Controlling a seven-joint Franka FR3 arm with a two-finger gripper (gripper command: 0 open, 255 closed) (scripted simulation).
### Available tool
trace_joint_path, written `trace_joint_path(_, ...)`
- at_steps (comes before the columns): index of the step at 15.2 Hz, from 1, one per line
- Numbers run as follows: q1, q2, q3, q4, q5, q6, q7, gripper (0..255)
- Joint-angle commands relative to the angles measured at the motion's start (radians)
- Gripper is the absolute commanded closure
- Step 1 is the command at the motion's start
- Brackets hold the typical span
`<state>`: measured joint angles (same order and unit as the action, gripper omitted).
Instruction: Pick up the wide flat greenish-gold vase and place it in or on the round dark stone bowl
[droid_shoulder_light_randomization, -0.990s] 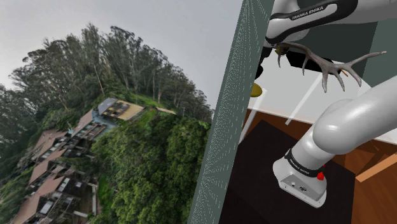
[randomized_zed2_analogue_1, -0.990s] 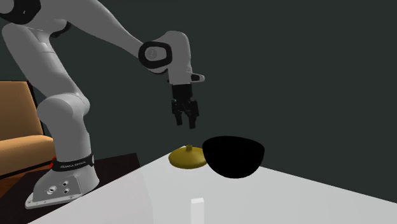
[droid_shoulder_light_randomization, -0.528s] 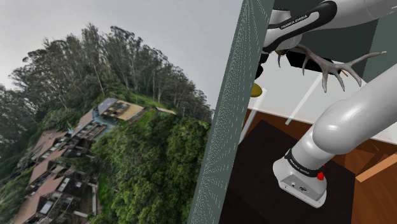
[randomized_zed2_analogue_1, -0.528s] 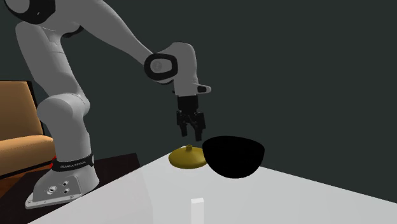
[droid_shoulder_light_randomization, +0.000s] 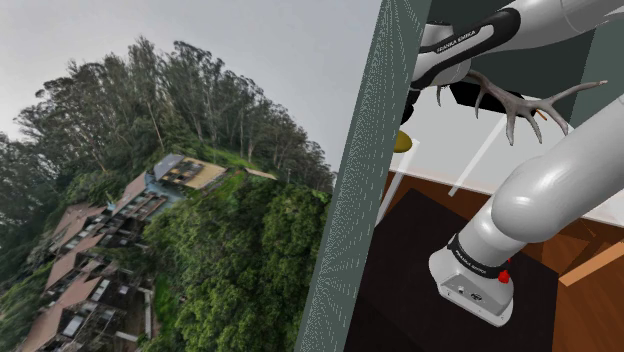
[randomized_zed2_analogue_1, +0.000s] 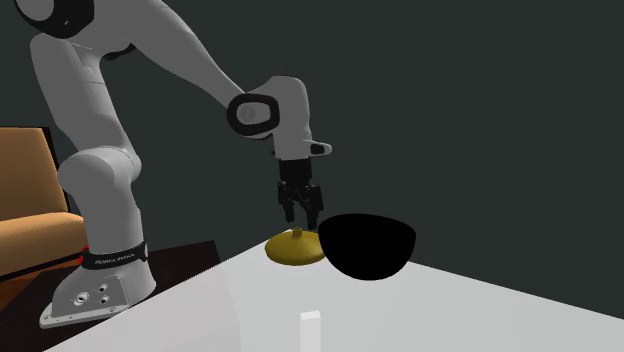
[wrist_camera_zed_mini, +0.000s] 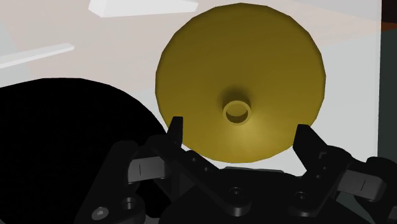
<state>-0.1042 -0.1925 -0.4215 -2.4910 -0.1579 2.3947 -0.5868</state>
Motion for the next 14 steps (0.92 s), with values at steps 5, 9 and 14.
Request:
trace_joint_path(5, 0.000, 0.000, 0.000, 0.000, 0.000, 0.000, 0.000, 255)
trace_joint_path(9, 0.000, 0.000, 0.000, 0.000, 0.000, 0.000, 0.000, 255)
trace_joint_path(14, -0.001, -0.019, 0.004, 0.012, -0.005, -0.030, 0.004, 255)
